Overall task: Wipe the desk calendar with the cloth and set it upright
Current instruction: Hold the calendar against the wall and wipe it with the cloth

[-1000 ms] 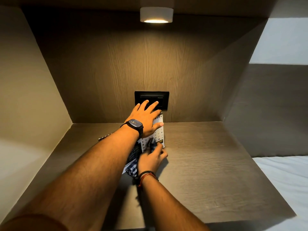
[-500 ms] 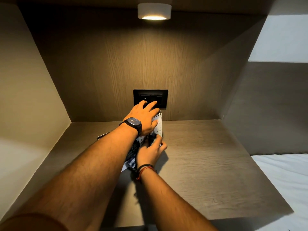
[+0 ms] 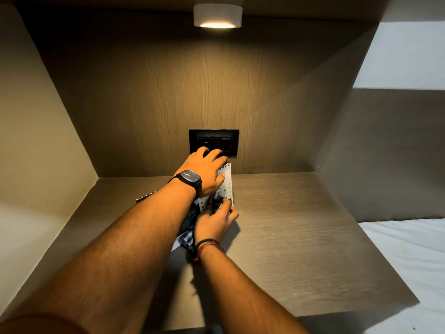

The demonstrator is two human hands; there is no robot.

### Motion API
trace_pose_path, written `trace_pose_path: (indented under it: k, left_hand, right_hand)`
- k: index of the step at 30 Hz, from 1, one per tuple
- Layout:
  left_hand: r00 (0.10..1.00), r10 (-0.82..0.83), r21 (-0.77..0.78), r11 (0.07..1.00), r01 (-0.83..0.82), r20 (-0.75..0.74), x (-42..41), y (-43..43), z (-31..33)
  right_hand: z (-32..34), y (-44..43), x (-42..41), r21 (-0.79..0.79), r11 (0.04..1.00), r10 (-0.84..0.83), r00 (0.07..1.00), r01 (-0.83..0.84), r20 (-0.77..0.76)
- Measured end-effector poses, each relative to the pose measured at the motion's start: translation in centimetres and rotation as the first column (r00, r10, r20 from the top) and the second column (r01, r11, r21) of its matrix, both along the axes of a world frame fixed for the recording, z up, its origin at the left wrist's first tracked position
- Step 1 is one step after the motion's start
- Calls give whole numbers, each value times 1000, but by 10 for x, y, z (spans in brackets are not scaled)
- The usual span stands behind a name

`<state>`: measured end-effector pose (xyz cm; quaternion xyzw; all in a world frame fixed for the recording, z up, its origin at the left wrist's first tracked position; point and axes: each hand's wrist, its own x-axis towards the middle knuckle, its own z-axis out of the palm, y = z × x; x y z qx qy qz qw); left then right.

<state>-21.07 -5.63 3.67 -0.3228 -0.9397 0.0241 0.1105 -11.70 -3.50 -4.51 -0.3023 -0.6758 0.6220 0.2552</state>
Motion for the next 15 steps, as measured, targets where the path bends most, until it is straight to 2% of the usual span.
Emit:
trace_pose_path:
  k: [3,8,11,15]
  left_hand:
    - [1000,-3,-2,1000,3,5,0,0,1]
    - [1000,-6,-6,1000,6,-5,-1,0,1]
    - [1000,-4,-19,1000,4,-10,-2,0,1]
    - [999,-19,-57,998,17,-30,-1,-1,1]
  right_hand:
    - [2,-2,3,76,996,46,997,-41,-67]
    - [-12,5,16,233,955,198,979,-184,-41]
    - [-10,11,17,230,946,233,972,-227,1]
    - [-6,31,16,160,964,197,974,-213,112]
